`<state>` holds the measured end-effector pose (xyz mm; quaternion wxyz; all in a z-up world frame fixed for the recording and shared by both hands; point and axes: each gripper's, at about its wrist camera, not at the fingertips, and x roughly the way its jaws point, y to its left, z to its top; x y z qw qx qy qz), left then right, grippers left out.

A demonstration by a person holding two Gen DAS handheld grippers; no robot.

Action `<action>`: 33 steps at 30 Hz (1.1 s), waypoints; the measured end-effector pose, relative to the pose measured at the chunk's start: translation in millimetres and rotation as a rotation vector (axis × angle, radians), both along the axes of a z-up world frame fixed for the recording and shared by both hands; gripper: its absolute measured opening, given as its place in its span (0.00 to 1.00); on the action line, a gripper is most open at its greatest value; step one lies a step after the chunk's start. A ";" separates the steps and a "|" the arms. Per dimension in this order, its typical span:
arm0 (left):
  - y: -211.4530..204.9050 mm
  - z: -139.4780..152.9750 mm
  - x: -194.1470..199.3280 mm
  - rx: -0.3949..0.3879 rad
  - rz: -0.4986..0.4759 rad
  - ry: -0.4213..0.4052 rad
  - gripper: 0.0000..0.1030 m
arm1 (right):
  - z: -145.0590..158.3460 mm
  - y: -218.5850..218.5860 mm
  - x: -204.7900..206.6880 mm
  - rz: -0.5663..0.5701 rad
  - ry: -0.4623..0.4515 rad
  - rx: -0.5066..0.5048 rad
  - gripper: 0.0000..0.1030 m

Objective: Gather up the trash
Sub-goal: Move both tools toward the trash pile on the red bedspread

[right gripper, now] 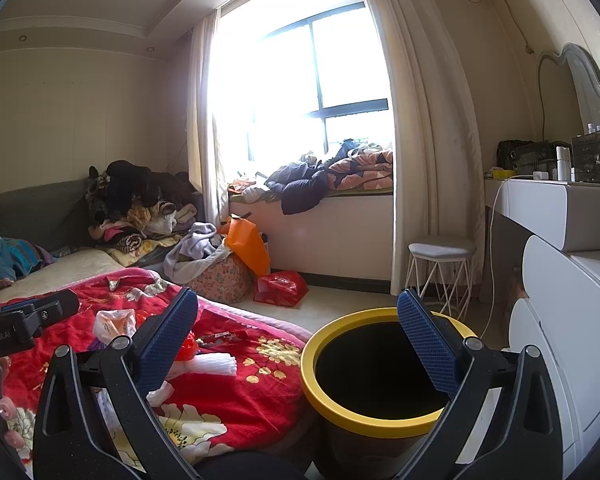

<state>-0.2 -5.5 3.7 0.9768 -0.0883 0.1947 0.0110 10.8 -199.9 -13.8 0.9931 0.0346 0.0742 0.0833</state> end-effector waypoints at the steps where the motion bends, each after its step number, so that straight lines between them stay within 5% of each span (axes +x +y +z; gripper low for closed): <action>1: 0.2 -0.1 -0.1 0.000 0.000 -0.001 0.90 | 0.0 -0.2 -0.2 0.001 0.000 0.002 0.94; 33: 1.2 -8.7 -1.6 -0.042 -0.020 0.015 0.90 | -6.8 4.1 2.6 0.055 0.028 0.008 0.94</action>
